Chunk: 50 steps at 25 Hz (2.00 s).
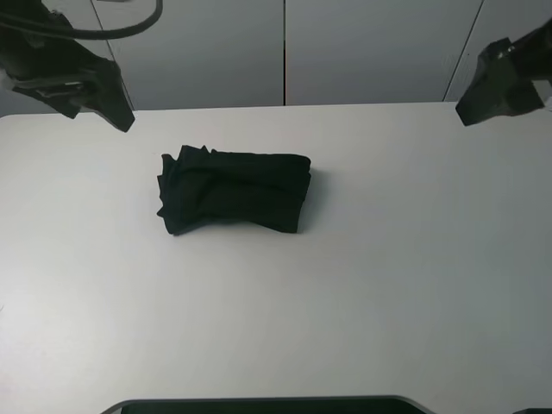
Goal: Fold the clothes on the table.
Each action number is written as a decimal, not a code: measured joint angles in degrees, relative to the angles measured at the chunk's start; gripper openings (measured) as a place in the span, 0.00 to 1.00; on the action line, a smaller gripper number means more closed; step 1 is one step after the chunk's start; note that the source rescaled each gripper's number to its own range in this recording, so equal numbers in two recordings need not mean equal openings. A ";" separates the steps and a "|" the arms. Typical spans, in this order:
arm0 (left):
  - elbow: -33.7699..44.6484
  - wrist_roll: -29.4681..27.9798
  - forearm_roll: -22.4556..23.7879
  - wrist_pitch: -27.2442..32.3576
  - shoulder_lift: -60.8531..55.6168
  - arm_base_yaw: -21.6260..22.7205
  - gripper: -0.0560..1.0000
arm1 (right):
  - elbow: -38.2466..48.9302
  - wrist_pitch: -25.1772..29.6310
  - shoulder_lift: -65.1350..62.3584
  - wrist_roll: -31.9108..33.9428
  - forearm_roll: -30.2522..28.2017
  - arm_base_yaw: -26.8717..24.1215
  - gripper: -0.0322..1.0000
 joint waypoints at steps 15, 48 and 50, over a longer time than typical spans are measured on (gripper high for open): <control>31.01 -6.90 -2.14 -0.25 -48.12 0.00 1.00 | 20.41 8.10 -47.70 0.85 3.19 0.00 0.99; 37.98 -8.67 3.31 5.09 -84.87 0.00 1.00 | 24.98 4.19 -59.93 0.86 5.22 0.00 0.99; 37.98 -8.67 2.98 5.09 -84.87 0.04 1.00 | 24.98 4.19 -59.93 0.86 5.22 0.00 0.99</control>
